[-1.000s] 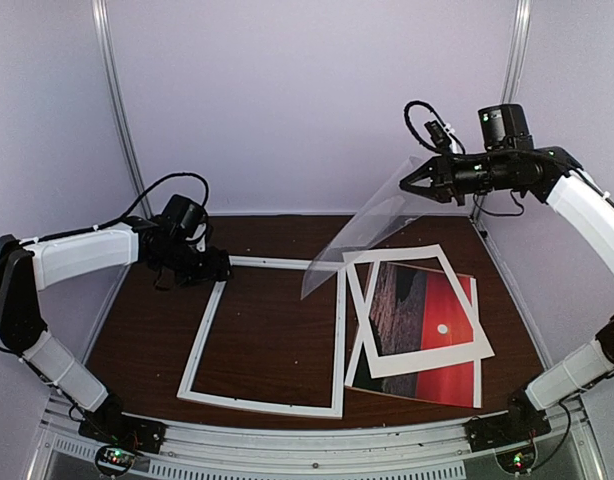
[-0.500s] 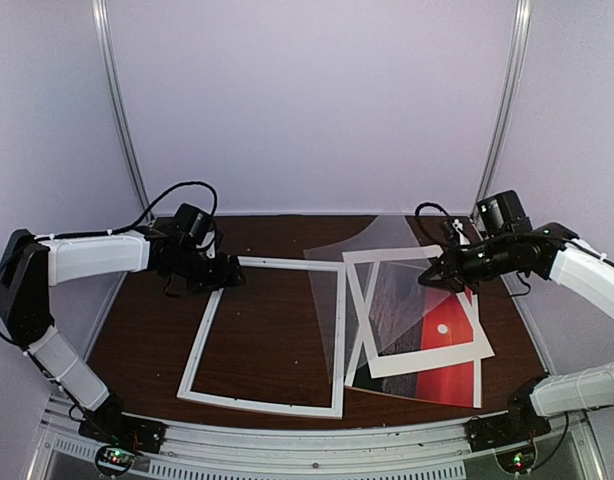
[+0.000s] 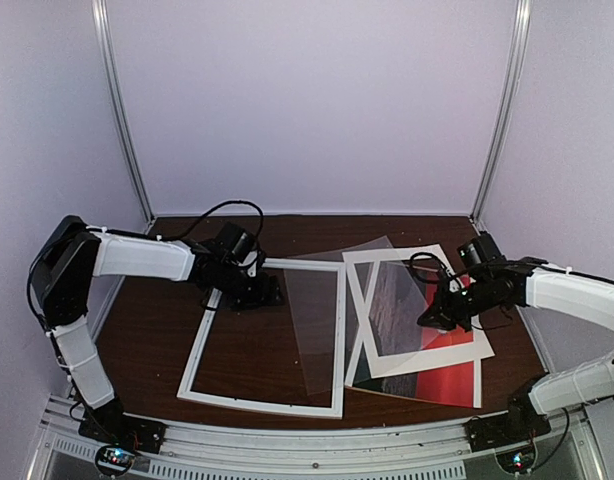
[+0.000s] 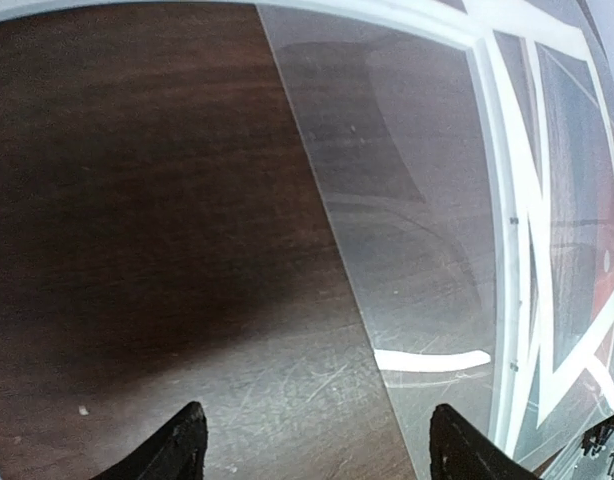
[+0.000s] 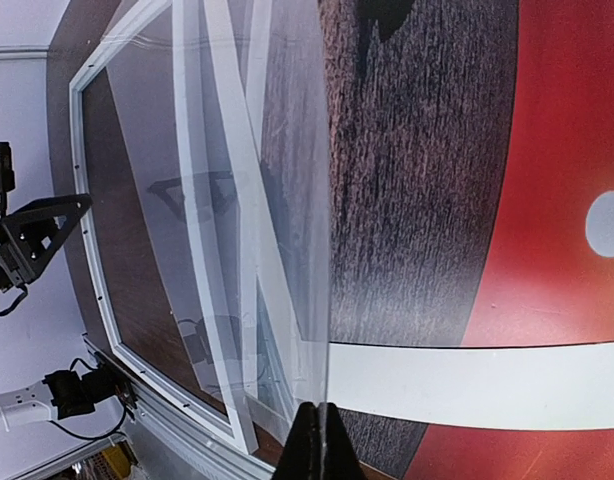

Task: Put the photo into the frame
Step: Pass from the right arm to the left

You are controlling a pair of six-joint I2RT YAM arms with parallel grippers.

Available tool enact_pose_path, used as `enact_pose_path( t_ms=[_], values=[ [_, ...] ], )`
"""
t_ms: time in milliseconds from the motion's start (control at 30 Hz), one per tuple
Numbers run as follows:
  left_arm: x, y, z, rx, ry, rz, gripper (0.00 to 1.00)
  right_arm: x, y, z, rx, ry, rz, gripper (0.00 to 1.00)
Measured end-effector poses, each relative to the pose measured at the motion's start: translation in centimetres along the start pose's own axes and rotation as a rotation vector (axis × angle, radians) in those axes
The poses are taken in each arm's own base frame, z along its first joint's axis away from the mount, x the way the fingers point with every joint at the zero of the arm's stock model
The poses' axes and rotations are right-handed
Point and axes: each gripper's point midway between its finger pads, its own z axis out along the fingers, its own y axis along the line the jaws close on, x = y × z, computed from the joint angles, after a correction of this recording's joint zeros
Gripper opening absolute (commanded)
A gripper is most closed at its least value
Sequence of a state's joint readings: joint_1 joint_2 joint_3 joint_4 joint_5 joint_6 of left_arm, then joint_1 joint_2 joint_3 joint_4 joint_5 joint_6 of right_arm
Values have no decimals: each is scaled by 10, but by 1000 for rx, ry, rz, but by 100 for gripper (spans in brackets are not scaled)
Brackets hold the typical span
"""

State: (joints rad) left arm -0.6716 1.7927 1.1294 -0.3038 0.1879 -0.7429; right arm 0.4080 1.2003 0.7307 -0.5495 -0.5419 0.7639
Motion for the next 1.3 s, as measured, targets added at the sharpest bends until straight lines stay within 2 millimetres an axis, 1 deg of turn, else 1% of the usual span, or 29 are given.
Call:
enact_pose_path(
  t_ms=[67, 200, 300, 400, 500, 633, 733, 900, 1000, 1300],
  values=[
    [8, -6, 15, 16, 30, -7, 76, 1, -5, 6, 0, -9, 20, 0],
    [24, -10, 35, 31, 79, -31, 76, 2, -7, 14, -1, -29, 50, 0],
    [22, -19, 38, 57, 75, -44, 76, 3, -2, 18, -11, -45, 57, 0],
    [20, -24, 42, 73, 72, -52, 76, 3, 3, 21, -21, -61, 62, 0],
    [18, -29, 45, 92, 69, -59, 75, 3, 5, 24, -25, -75, 70, 3],
    [17, -32, 47, 101, 63, -68, 75, 3, 7, 27, -26, -87, 79, 13],
    [16, -34, 49, 106, 61, -69, 75, 3, 7, 31, -22, -88, 81, 23],
    [16, -42, 54, 114, 60, -58, 74, 4, 0, 40, 14, -67, 71, 31],
    [15, -45, 56, 113, 58, -48, 74, 1, -1, 47, 46, -52, 46, 33],
    [16, -45, 58, 83, 55, -12, 72, -14, 10, 60, 68, -27, -59, 37]
  ],
)
